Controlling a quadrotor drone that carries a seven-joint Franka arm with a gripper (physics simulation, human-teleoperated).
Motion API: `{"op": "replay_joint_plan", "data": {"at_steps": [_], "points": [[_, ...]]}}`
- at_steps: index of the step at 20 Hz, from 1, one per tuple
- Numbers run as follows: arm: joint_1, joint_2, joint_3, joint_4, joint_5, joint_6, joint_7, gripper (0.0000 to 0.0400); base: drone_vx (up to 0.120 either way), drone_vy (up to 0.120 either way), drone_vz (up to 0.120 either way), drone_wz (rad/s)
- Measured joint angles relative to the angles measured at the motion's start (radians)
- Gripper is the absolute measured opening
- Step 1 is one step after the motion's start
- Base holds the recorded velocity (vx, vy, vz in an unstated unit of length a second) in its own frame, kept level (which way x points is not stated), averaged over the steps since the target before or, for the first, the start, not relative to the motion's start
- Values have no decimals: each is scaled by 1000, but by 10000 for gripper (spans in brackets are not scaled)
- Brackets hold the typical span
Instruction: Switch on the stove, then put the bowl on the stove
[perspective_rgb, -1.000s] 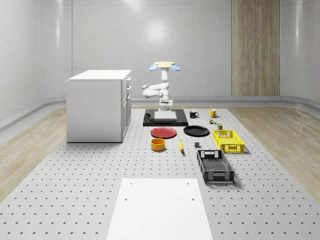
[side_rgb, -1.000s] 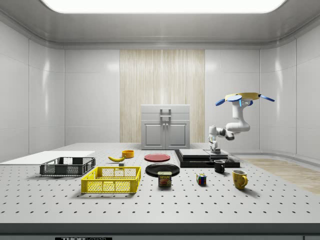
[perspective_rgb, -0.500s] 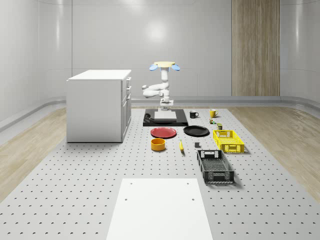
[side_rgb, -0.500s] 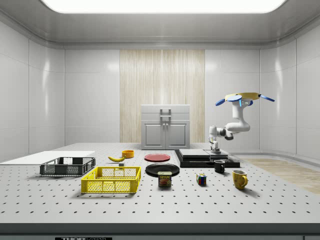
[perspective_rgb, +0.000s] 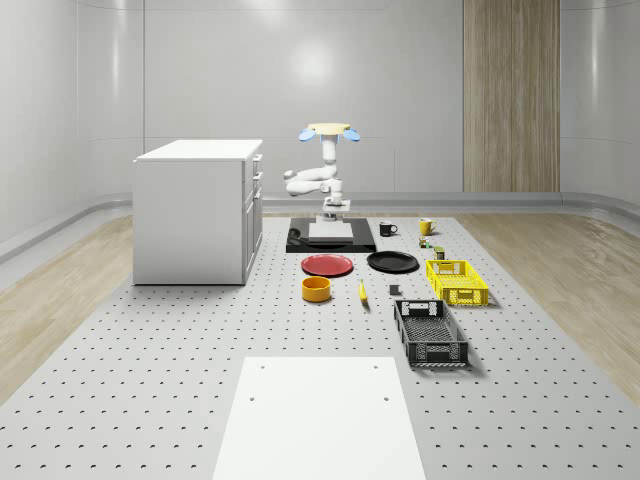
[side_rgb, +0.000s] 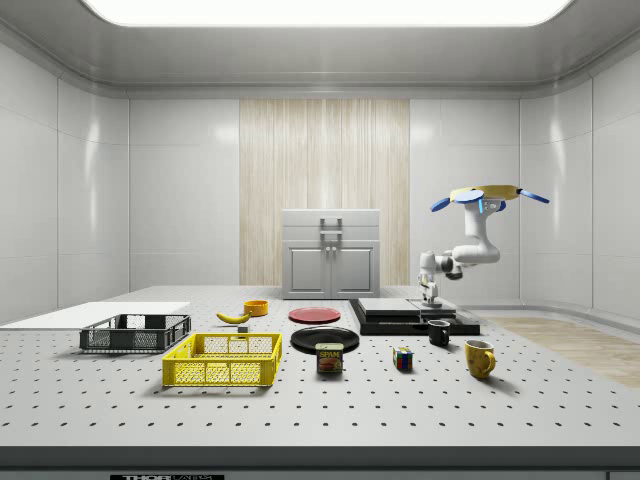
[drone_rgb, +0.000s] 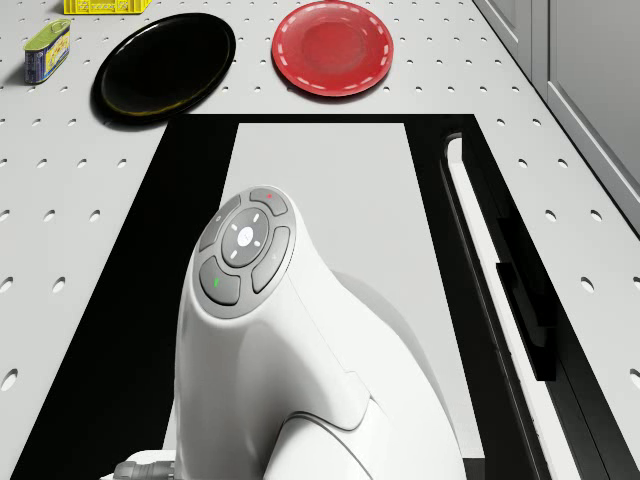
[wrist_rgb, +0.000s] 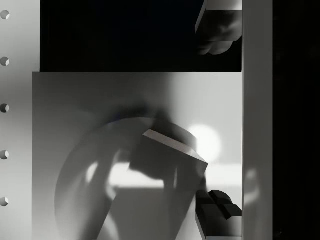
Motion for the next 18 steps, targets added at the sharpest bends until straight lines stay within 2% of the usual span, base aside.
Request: {"op": "replay_joint_plan", "data": {"at_steps": [6,9,11,13,18], "points": [[-108,10,7,18,1,-7,91,400,0,0,0,0],[-148,12,11,27,3,-7,122,400,120,-13,0,0],[-166,11,14,31,5,-5,136,400,120,-120,0,0],[-174,8,15,33,7,-2,143,400,120,-80,0,0],[-131,-14,14,23,14,16,110,400,0,0,0,0]]}}
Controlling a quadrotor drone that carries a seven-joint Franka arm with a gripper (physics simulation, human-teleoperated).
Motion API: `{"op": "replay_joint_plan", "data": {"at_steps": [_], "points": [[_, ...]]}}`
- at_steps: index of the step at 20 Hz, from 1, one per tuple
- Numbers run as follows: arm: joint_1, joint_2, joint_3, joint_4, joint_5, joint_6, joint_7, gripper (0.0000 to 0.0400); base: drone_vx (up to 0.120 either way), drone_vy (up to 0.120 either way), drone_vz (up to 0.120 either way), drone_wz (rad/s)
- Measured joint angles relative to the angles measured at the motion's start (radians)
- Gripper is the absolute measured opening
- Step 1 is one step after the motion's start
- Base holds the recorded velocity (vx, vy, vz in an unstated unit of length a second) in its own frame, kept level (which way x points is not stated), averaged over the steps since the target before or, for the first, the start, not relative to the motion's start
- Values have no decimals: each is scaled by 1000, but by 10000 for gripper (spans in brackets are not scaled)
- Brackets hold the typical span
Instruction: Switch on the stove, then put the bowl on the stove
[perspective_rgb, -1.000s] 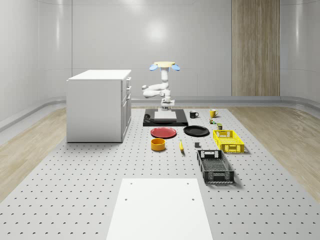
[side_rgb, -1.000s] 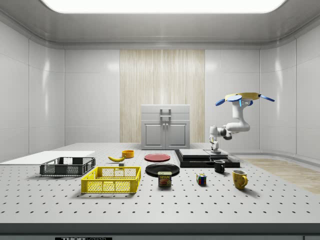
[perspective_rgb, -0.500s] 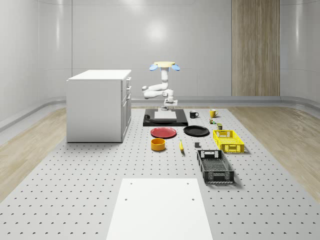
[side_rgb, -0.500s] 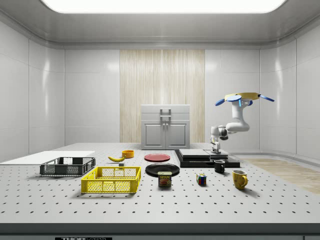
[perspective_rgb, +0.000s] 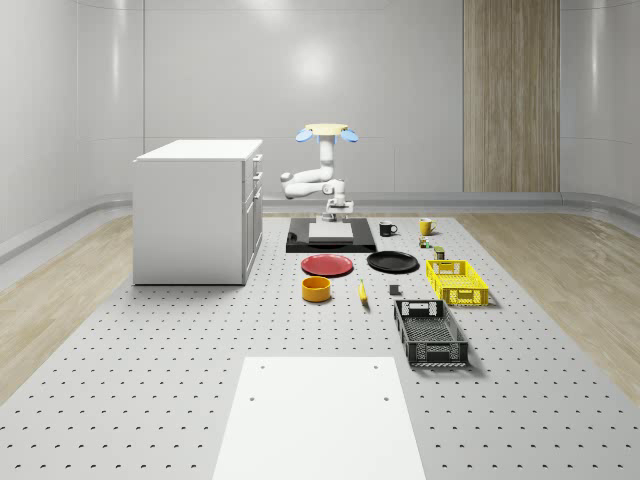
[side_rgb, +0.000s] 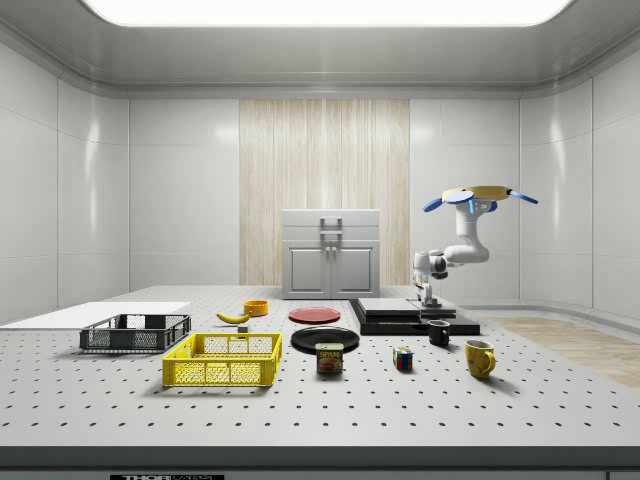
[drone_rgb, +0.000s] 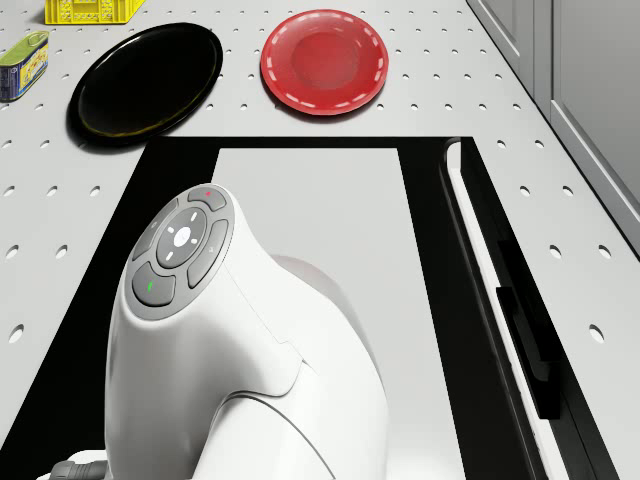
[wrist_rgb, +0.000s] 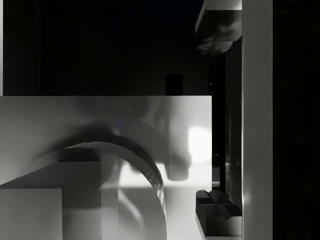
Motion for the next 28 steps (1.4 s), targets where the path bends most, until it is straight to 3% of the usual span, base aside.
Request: {"op": "replay_joint_plan", "data": {"at_steps": [5,9,13,28], "points": [[78,-28,-2,-14,8,23,-63,400,0,0,0,0],[146,-49,-3,-24,14,41,-121,400,0,0,110,0],[187,-65,-2,-28,19,55,-157,400,120,-60,100,0],[213,-98,2,-29,33,85,-182,400,120,-11,0,0]]}}
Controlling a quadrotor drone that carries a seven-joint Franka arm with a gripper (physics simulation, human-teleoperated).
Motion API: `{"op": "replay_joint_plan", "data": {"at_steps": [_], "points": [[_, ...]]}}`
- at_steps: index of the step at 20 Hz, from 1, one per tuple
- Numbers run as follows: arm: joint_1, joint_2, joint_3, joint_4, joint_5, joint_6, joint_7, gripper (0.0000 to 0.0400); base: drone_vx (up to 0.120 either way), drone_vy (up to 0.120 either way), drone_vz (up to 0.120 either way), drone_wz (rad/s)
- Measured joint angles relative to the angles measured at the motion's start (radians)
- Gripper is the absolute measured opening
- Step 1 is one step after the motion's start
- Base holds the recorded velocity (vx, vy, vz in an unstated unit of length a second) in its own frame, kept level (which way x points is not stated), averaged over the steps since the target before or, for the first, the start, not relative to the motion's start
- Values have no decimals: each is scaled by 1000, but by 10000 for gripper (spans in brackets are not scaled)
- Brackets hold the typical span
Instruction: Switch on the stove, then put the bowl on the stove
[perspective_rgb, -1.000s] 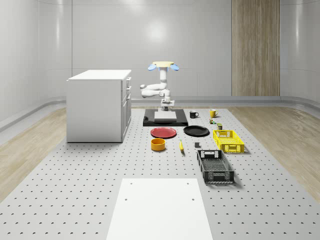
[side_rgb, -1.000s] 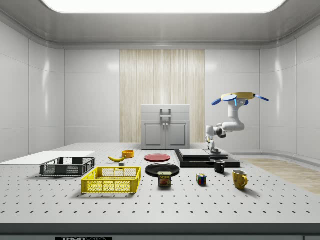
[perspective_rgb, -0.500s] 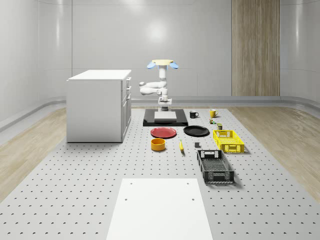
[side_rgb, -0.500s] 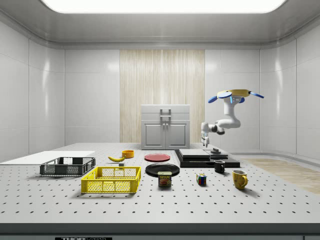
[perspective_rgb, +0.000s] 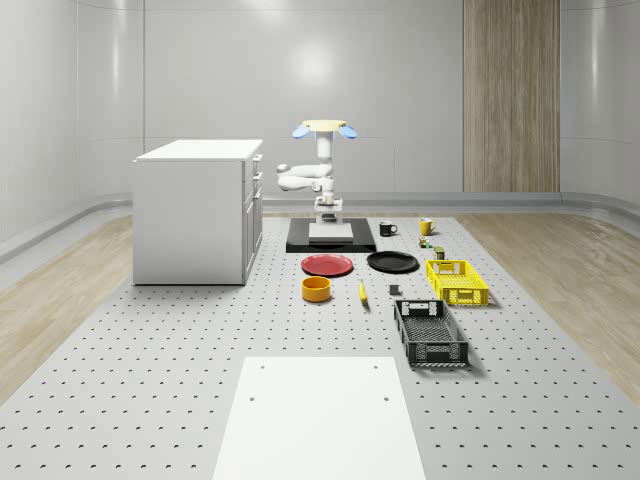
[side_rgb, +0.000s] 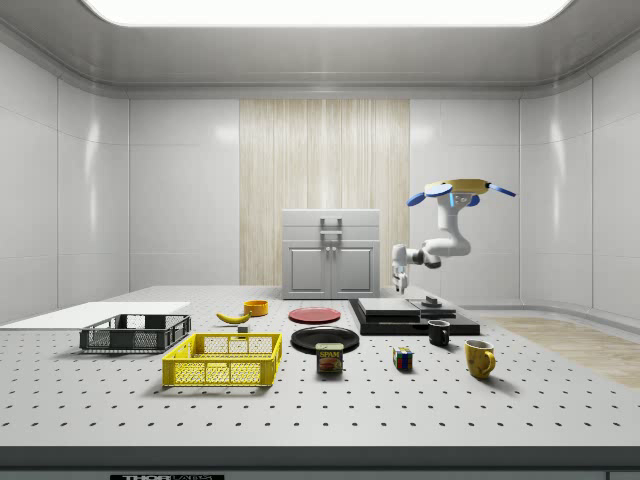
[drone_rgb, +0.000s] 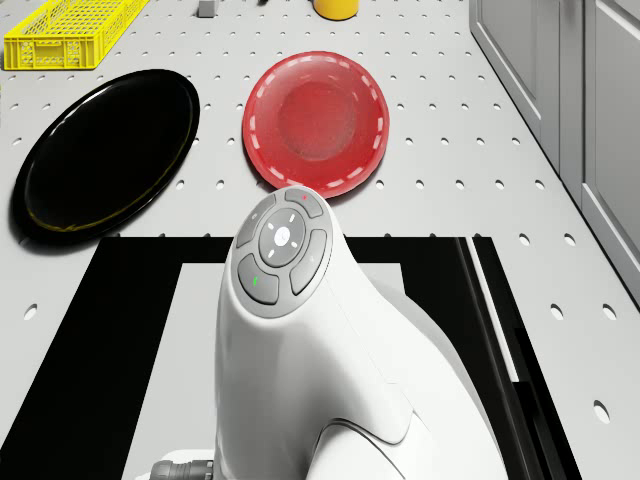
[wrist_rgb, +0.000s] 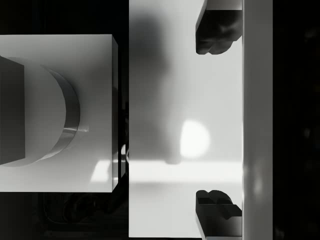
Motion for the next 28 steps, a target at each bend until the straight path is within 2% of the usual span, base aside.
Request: {"op": "replay_joint_plan", "data": {"at_steps": [28], "points": [[-9,-40,7,2,17,37,7,400,120,-6,0,0]]}}
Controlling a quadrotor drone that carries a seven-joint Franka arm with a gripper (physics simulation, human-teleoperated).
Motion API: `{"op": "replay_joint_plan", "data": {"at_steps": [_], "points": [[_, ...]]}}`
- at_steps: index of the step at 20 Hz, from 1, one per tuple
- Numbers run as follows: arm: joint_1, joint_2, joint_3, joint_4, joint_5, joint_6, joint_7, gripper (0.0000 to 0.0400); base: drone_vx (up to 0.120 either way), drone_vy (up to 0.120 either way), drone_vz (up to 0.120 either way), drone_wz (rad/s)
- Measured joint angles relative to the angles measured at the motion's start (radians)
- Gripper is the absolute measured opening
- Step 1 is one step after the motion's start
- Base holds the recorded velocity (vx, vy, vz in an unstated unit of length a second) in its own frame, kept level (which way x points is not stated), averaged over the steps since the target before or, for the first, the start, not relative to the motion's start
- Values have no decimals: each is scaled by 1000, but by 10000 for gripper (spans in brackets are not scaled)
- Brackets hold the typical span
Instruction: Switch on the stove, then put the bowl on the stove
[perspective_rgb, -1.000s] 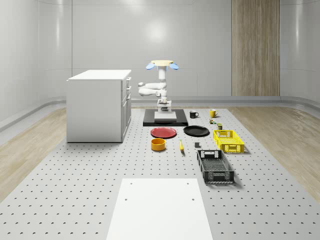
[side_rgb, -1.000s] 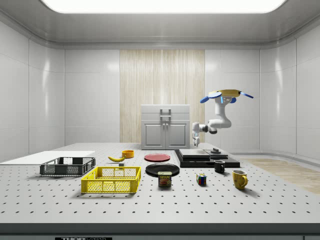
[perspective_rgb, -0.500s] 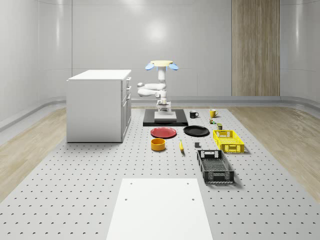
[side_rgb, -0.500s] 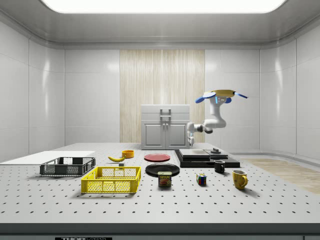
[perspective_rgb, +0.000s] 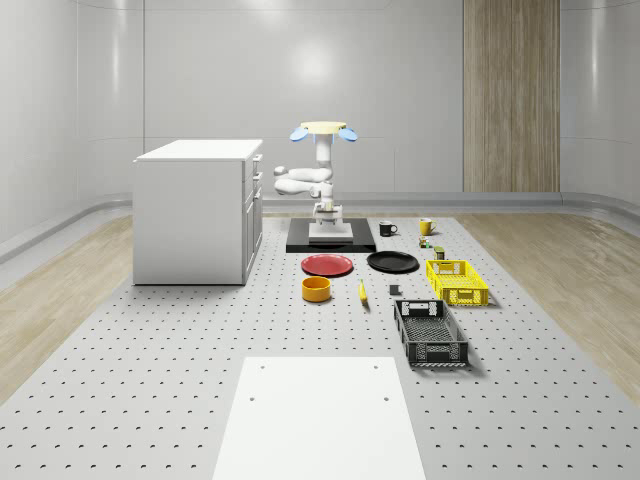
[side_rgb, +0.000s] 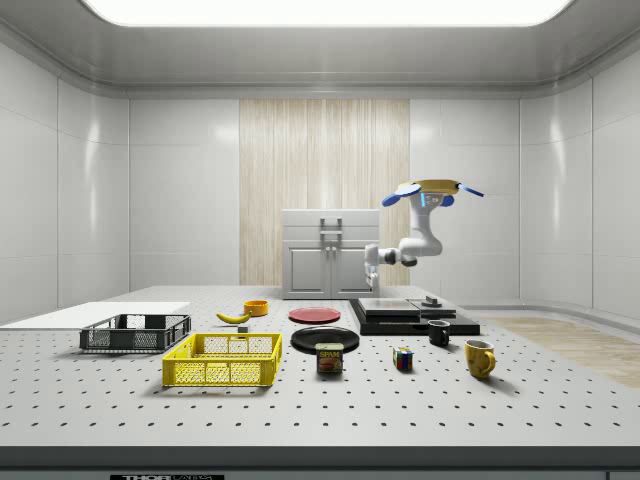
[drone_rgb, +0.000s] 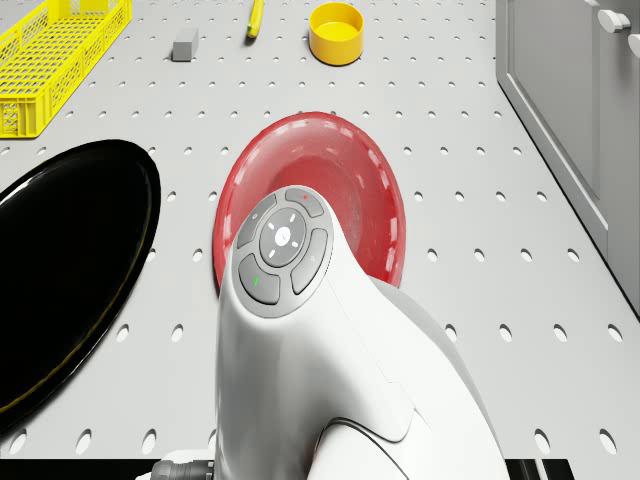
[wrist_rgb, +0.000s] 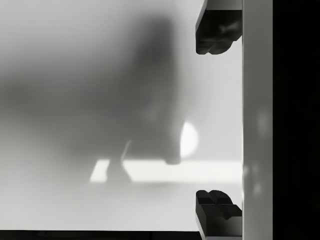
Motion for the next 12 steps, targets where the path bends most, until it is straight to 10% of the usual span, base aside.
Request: {"op": "replay_joint_plan", "data": {"at_steps": [12], "points": [[-3,-13,2,1,5,12,3,400,120,0,17,0]]}}
